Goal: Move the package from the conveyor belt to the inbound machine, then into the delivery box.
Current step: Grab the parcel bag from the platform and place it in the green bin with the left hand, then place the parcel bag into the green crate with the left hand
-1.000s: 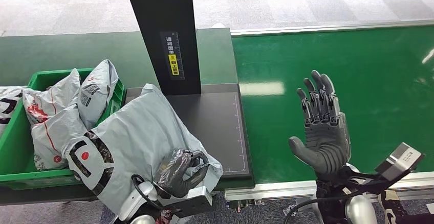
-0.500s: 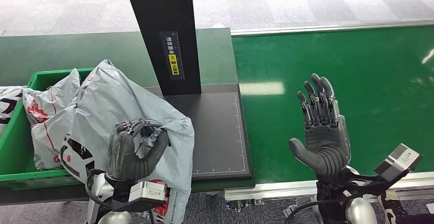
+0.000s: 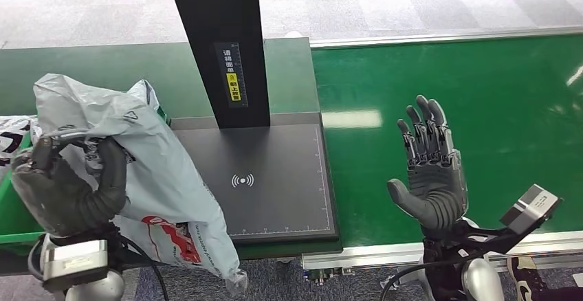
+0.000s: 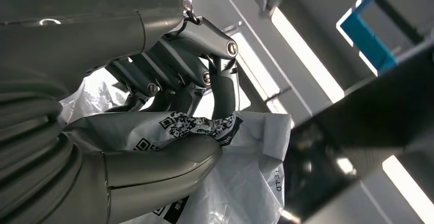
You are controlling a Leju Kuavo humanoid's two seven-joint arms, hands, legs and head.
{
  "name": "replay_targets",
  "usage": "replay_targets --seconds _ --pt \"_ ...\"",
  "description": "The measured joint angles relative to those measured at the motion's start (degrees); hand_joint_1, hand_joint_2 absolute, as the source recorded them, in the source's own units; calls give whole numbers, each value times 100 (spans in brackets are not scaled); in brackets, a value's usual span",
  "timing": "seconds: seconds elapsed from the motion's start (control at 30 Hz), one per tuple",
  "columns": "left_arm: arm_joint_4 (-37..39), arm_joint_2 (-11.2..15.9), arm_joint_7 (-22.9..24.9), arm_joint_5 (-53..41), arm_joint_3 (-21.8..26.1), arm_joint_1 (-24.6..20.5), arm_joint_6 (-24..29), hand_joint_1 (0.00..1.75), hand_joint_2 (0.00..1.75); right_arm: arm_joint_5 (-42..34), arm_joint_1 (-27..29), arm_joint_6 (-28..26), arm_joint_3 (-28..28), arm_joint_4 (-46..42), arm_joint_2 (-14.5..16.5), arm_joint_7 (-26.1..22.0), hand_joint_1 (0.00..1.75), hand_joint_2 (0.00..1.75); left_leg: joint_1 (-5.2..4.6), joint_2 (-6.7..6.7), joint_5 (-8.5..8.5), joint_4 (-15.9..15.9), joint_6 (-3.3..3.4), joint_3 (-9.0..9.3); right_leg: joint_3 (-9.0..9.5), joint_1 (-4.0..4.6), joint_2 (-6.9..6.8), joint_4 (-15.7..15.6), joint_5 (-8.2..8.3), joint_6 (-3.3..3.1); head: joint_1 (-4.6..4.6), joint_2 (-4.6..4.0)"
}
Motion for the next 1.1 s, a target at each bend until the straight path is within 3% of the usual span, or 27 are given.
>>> replay_targets --seconds 0.37,0.7,1.1 --pt "-194 221 -271 777 1033 -455 -20 175 175 38 286 4 2 -19 26 -136 0 175 1 0 1 0 -1 1 0 1 0 1 0 0 0 0" --pt "-74 397 383 639 1678 -1437 -521 175 175 85 211 36 25 -21 101 -97 0 175 1 0 3 1 0 1 1 1 -1 2 1 0 -1 0" --pt "1142 568 1083 111 1919 -2736 -864 175 175 139 135 -14 137 -24 150 -9 0 175 1 0 4 1 -2 1 -1 1 -1 4 2 -2 0 0"
